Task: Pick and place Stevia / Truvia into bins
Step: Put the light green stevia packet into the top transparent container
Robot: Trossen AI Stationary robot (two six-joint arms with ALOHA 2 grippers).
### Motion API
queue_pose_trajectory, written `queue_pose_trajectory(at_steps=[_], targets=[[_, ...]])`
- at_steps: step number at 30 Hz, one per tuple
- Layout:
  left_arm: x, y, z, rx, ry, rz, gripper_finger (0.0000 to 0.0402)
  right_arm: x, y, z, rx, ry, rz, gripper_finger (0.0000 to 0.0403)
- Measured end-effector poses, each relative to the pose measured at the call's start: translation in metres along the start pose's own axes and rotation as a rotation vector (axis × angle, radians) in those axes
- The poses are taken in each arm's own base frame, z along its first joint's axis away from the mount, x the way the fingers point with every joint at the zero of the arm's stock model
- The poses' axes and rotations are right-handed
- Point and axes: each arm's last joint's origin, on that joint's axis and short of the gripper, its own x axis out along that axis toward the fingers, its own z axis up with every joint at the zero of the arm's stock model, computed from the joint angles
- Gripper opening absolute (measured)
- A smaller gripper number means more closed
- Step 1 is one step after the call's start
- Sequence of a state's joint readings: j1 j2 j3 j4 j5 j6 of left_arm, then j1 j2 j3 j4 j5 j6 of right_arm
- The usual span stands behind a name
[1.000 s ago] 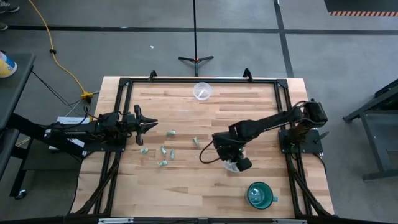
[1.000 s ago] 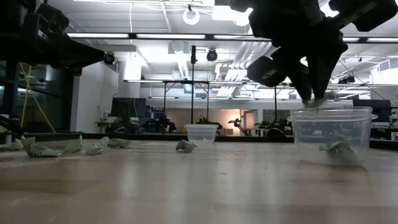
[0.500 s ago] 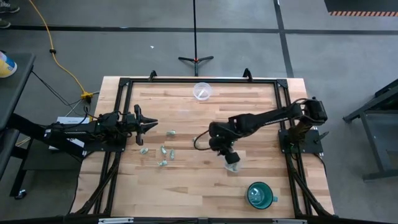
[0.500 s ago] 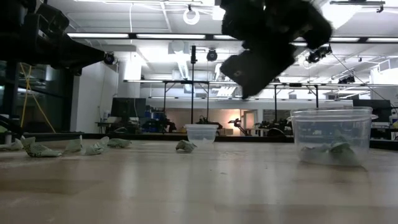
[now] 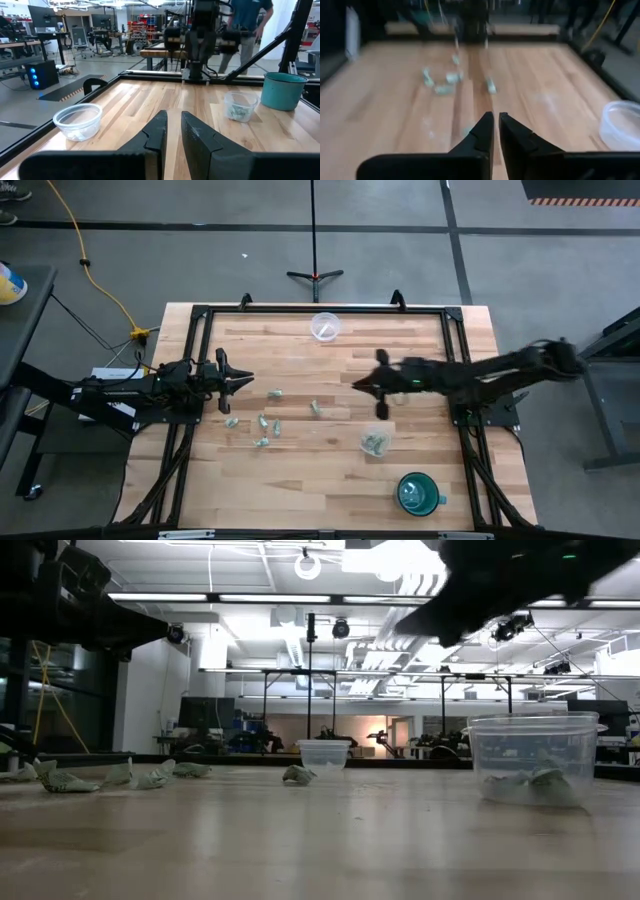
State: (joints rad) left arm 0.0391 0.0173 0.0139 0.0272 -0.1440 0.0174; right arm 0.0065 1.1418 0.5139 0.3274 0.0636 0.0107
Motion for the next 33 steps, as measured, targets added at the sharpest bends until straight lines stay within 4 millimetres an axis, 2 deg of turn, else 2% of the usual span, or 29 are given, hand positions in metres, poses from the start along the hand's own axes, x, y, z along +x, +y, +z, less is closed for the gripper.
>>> queue_pose_trajectory(at_steps=[5,11,18,22,25,29,33], targets=[[0.000,0.000,0.000,0.000,0.001,0.002,0.0092,-0.047,0.001,-0.019,0.064,-0.106,-0.016,0.0010],[0.000,0.000,0.000,0.000,0.000,-0.014,0.0092,-0.086,0.003,-0.043,0.098,-0.236,-0.029,0.0007],[0.000,0.000,0.004,-0.002,-0.042,-0.011,0.0092,-0.099,0.002,-0.076,0.055,-0.369,-0.073,0.0005],[0.000,-0.001,0.012,0.009,-0.127,-0.024,0.0098,-0.101,0.001,-0.077,0.028,-0.357,-0.079,0.0007],[0.002,-0.001,0.016,-0.009,-0.157,-0.036,0.0133,-0.100,0.001,-0.078,-0.002,-0.353,-0.084,0.0009],[0.012,-0.001,0.015,-0.136,-0.132,0.012,0.0214,-0.100,0.001,-0.078,-0.033,-0.349,-0.110,0.0006],[0.027,-0.002,0.012,-0.173,0.002,0.045,0.0288,-0.100,0.001,-0.078,-0.049,-0.348,-0.123,0.0003]])
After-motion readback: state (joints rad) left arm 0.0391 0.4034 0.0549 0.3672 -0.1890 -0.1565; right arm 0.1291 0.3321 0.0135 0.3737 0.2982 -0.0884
